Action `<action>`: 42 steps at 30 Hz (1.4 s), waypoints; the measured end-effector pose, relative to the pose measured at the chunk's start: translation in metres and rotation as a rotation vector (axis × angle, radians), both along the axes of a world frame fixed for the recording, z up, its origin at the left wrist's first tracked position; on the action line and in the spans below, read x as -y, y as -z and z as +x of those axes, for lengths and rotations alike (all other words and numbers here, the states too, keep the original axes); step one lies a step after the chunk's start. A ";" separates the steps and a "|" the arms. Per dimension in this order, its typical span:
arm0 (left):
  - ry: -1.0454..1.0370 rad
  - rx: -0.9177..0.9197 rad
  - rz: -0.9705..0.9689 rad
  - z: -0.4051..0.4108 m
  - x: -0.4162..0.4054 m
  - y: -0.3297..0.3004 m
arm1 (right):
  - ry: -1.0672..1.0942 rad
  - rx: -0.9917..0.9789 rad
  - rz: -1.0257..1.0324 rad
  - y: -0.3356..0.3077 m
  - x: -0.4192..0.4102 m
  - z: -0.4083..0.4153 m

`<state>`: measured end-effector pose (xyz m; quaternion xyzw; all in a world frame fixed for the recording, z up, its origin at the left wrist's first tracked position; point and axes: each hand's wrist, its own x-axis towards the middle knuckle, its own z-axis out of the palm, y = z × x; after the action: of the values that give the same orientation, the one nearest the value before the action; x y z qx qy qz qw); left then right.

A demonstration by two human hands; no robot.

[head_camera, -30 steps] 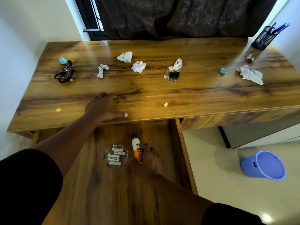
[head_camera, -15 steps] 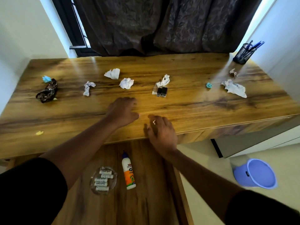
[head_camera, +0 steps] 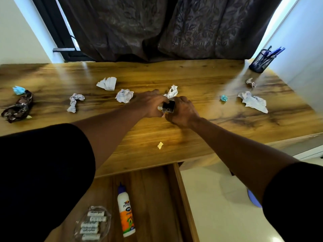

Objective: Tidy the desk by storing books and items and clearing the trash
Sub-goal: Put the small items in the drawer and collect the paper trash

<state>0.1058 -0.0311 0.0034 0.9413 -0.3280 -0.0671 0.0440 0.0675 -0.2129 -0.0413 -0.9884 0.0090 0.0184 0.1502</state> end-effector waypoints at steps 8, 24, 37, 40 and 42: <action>0.069 0.032 0.069 0.022 0.011 0.013 | -0.175 -0.150 -0.111 -0.007 0.008 0.021; 0.016 0.078 -0.143 0.000 -0.003 0.007 | -0.020 0.047 0.079 -0.020 0.014 -0.022; -0.194 0.007 -0.270 -0.237 -0.119 0.020 | -0.161 -0.013 0.504 -0.023 -0.081 -0.211; -0.269 -0.036 -0.214 -0.300 -0.149 0.040 | -0.250 -0.111 0.456 -0.014 -0.103 -0.263; -0.354 -0.083 -0.201 -0.338 -0.163 0.056 | -0.292 -0.183 0.418 -0.003 -0.116 -0.295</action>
<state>-0.2325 0.1321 -0.0529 0.9715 -0.1606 -0.0639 0.1623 -0.2271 -0.0966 -0.0384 -0.9211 -0.1238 0.1308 0.3453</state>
